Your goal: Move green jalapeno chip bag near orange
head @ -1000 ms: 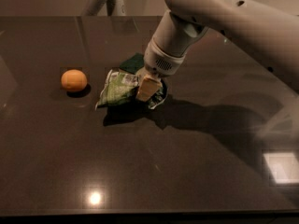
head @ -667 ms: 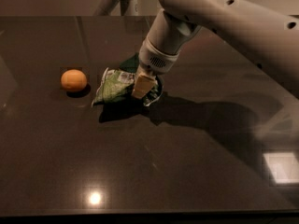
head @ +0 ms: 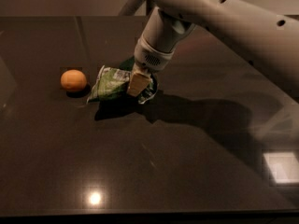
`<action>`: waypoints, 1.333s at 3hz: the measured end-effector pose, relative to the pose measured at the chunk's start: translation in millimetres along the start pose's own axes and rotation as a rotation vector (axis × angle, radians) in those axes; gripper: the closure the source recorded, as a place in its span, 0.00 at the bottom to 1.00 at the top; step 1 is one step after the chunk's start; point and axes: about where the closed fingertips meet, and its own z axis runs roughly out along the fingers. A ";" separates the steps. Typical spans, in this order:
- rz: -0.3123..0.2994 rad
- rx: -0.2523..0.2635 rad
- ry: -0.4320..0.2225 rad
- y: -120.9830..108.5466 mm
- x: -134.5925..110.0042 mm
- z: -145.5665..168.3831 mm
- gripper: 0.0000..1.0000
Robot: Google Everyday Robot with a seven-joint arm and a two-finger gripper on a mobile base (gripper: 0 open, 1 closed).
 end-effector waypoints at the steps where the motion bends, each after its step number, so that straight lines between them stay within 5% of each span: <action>1: -0.004 -0.004 -0.011 -0.5 -3.4 1.6 0.36; 3: -0.008 -0.006 -0.010 1.0 -5.0 2.6 0.00; 4: -0.008 -0.006 -0.010 1.0 -5.0 2.6 0.00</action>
Offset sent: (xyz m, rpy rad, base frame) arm 0.0008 0.0034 0.0001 0.0101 0.0010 0.0057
